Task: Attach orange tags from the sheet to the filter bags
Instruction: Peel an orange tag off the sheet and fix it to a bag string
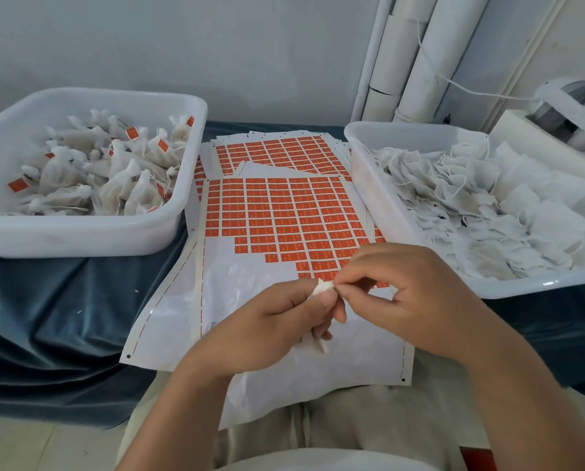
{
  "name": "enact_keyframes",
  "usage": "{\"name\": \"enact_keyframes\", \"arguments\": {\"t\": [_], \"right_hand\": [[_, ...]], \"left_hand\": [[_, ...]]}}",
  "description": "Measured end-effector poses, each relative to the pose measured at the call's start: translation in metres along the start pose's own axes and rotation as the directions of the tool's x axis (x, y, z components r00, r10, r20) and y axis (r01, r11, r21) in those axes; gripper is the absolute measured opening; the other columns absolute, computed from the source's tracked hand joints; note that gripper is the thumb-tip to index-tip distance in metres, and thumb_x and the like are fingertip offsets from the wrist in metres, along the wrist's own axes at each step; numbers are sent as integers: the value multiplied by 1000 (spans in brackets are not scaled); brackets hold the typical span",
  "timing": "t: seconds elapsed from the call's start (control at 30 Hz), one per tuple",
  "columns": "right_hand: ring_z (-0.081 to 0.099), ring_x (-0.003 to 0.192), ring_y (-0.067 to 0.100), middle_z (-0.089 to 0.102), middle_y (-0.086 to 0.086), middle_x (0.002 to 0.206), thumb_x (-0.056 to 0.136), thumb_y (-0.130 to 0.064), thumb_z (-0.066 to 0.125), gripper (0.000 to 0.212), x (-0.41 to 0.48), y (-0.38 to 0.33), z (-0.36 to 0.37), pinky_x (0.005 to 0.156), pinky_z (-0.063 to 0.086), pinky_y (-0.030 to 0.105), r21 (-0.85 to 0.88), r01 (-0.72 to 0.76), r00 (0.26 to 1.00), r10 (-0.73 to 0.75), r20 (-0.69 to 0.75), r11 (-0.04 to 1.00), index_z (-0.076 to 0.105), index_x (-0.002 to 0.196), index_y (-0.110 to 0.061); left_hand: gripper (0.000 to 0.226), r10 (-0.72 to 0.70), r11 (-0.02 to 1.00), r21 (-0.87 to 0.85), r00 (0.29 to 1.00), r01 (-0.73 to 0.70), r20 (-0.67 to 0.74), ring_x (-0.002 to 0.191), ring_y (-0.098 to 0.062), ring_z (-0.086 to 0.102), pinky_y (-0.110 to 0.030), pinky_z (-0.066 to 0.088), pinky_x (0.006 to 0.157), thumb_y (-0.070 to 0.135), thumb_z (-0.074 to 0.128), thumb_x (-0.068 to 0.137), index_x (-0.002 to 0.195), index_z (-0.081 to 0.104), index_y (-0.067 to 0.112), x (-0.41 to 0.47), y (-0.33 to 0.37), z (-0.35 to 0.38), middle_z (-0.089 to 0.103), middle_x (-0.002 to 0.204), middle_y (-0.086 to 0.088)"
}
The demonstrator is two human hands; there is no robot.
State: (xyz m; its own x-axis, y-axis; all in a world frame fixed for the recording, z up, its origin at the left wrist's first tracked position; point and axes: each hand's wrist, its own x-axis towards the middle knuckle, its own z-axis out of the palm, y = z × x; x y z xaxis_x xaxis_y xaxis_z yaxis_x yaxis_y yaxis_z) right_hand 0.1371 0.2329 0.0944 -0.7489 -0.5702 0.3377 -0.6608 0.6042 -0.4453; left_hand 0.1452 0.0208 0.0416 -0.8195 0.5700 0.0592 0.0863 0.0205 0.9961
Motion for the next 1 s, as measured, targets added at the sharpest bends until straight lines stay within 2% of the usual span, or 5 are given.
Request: {"name": "enact_keyframes", "arguments": {"t": [0.17,0.43,0.7,0.87,1.0], "right_hand": [[62,75,8,71,-7,80,98,-29,58,20,2,1,3,73,53,30,409,-332,936,242,257,850,74,89,-34],[59,70,3,66,-11,73,100,-28,60,21,1,1,2,70,50,20,487,-358,931,268,247,796,77,87,-31],[65,76,1,78,-7,86,102,-25,62,21,0,-7,-6,74,48,11,481,-315,941,201,274,818,76,89,-33],[60,77,30,72,0,80,94,-36,58,20,0,-5,-4,74,53,48,376,-382,911,276,305,844,75,84,-31],[59,72,22,68,-5,75,87,-43,56,21,-3,-4,-5,65,52,37,254,-386,895,293,335,887,72,81,-31]], "left_hand": [[37,9,998,-65,999,-6,35,75,-16,61,-23,55,81,45,44,107,86,70,29,-1,1,2,57,75,2],[40,-2,996,-91,1000,2,9,72,-16,58,-28,57,82,47,43,107,82,69,29,0,1,2,53,71,3],[41,20,992,-128,997,-11,71,68,-14,54,-32,57,84,41,41,111,86,68,24,1,-1,2,48,71,3],[40,-8,997,-77,994,16,113,69,-12,55,-35,59,86,41,41,111,87,70,27,0,-2,1,51,70,6],[38,-17,999,-25,984,22,178,71,-13,55,-31,55,85,32,39,113,93,72,27,0,-3,3,51,73,5]]}}
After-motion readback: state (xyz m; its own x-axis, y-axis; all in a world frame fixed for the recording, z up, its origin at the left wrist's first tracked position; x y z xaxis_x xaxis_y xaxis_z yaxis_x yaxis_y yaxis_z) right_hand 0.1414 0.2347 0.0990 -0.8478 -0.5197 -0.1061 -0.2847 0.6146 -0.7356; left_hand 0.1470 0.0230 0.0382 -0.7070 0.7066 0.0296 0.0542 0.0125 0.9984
